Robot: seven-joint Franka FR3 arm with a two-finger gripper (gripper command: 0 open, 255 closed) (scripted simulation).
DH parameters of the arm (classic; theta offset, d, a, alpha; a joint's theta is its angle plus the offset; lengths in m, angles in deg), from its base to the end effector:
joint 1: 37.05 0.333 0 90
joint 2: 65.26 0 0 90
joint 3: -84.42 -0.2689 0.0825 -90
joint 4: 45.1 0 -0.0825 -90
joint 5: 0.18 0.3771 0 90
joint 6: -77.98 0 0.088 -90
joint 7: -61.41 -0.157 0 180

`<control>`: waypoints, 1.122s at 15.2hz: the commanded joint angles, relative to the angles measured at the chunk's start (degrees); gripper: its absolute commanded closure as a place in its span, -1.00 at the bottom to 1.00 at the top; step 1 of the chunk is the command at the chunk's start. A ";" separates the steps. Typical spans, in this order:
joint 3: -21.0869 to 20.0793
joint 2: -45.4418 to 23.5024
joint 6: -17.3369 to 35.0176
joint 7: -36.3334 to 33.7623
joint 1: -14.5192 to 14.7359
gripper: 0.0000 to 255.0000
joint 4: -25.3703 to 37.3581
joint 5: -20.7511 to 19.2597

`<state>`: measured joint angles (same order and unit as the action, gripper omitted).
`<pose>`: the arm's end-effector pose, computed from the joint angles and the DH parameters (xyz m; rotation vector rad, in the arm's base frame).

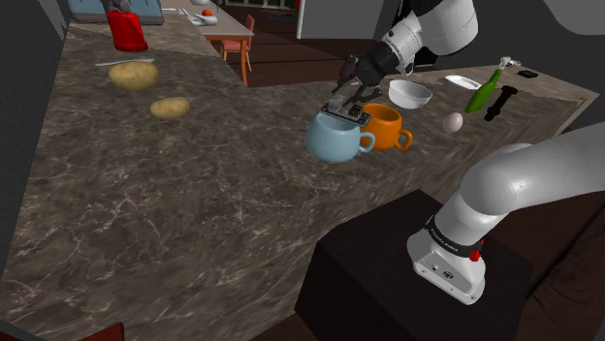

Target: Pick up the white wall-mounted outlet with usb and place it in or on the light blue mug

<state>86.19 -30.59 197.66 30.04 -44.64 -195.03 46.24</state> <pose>0.4087 0.0020 0.3922 -2.0546 1.2572 0.0933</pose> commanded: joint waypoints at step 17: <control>0.30 2.10 -8.56 -0.23 -6.01 -1.00 2.42 -4.48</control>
<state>86.12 -28.76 190.13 29.88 -50.23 -192.84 42.87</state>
